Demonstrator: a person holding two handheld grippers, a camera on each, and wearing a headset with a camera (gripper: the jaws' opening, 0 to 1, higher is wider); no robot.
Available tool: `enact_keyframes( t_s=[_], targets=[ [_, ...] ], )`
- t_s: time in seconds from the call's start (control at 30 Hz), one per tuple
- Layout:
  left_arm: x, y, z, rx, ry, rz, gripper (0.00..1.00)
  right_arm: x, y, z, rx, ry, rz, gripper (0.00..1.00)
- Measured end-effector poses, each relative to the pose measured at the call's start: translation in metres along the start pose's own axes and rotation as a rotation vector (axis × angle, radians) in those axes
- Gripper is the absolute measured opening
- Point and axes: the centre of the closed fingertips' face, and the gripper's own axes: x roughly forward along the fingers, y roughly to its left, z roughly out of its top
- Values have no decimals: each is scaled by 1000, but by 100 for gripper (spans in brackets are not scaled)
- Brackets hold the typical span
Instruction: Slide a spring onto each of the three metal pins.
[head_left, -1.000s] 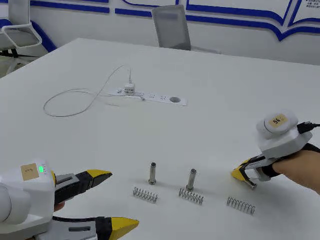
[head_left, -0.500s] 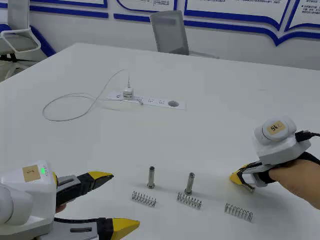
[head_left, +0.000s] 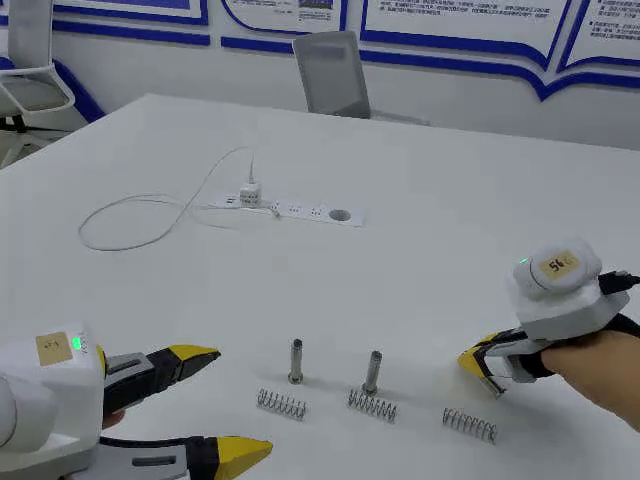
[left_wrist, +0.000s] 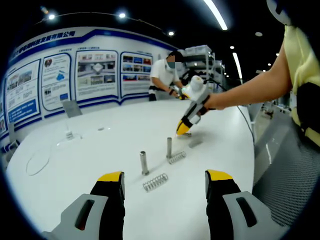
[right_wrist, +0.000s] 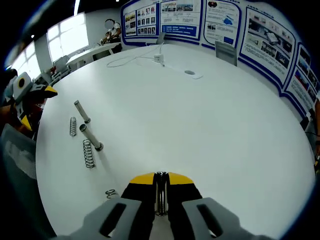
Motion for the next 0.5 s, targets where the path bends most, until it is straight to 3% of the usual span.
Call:
enact_keyframes(
  t_s=[0.5],
  targets=[
    [-2, -1, 4, 8, -8, 1, 67, -15, 6, 2, -4, -33, -5, 9]
  ],
)
